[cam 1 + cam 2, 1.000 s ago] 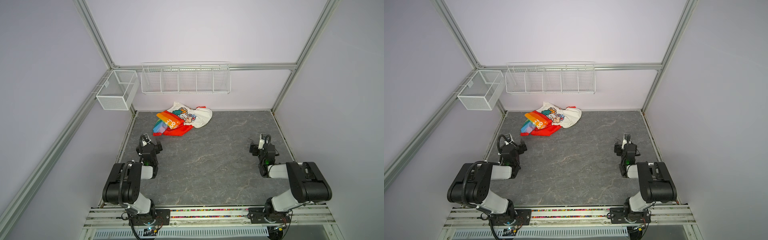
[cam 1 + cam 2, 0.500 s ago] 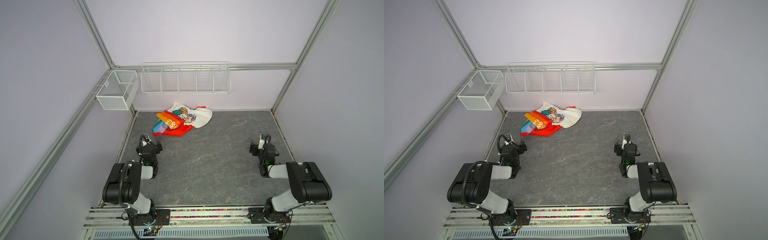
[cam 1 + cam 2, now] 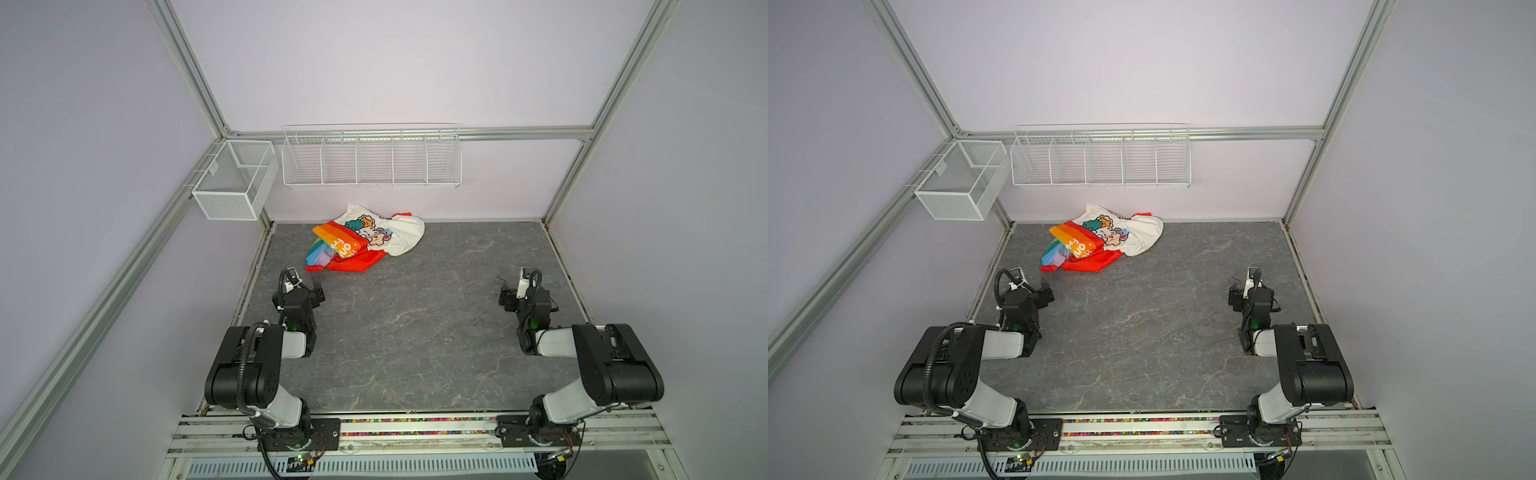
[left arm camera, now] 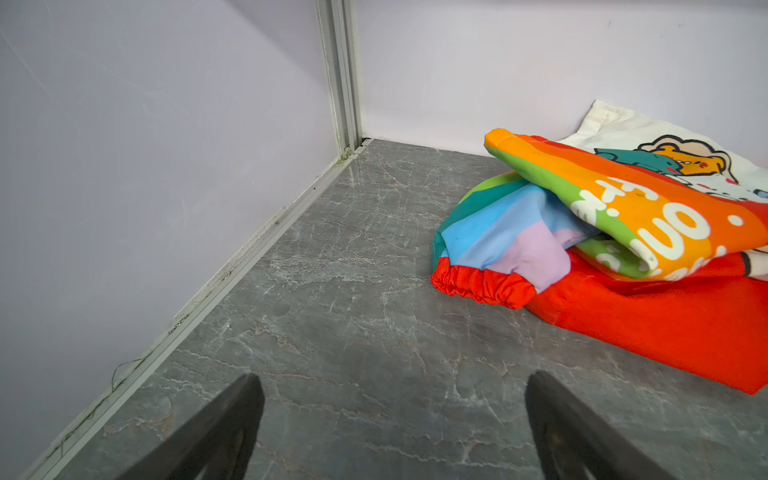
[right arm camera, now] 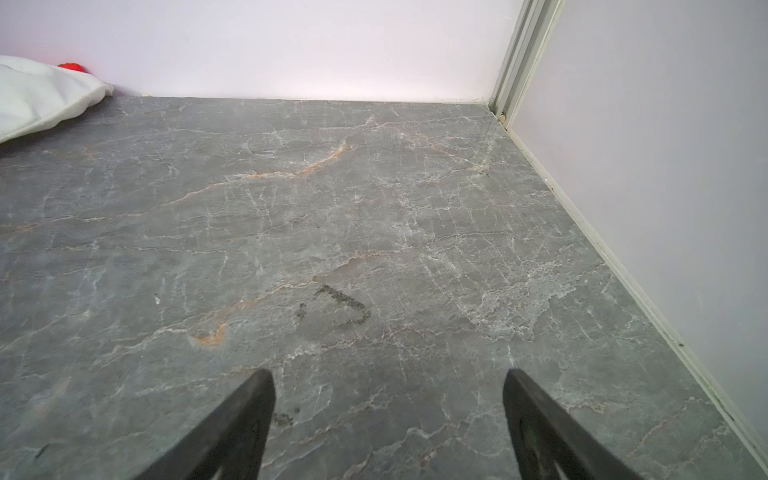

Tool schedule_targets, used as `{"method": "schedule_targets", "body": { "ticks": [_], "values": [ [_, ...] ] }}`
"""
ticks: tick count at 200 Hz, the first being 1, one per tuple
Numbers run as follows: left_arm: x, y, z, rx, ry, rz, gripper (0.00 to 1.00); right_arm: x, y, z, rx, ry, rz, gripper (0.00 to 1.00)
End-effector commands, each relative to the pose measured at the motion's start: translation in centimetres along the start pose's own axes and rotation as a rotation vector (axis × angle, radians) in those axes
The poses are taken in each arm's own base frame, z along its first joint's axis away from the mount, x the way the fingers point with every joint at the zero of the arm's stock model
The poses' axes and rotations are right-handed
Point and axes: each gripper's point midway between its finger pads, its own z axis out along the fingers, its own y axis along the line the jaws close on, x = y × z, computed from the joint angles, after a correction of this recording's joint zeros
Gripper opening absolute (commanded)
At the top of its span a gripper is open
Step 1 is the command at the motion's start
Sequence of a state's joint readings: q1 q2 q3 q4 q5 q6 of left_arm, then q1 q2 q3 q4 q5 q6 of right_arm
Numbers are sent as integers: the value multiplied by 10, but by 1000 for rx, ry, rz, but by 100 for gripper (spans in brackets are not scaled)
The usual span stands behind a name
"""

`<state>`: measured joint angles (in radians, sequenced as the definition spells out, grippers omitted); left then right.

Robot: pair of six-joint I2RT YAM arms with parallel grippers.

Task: Zip up the jacket

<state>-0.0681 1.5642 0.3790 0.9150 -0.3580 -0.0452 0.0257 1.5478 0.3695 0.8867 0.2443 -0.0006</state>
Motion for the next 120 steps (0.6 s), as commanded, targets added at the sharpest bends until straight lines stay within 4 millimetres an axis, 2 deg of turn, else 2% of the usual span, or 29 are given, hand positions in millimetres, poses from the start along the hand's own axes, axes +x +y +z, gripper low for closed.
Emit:
{"method": "schedule_targets", "body": {
  "ticks": [1,95,120],
  "values": [
    [-8,-1,-1,10,-25,-14,99,-10,1,-1,-8,-26,-7,89],
    [-8,-1,0,9,-24,-15,99,-12,-1,-2,3,-23,-2,88],
    [-23,-2,-4,11,-27,-15,99,-19,-9,-11,37,-62,19,89]
  ]
}}
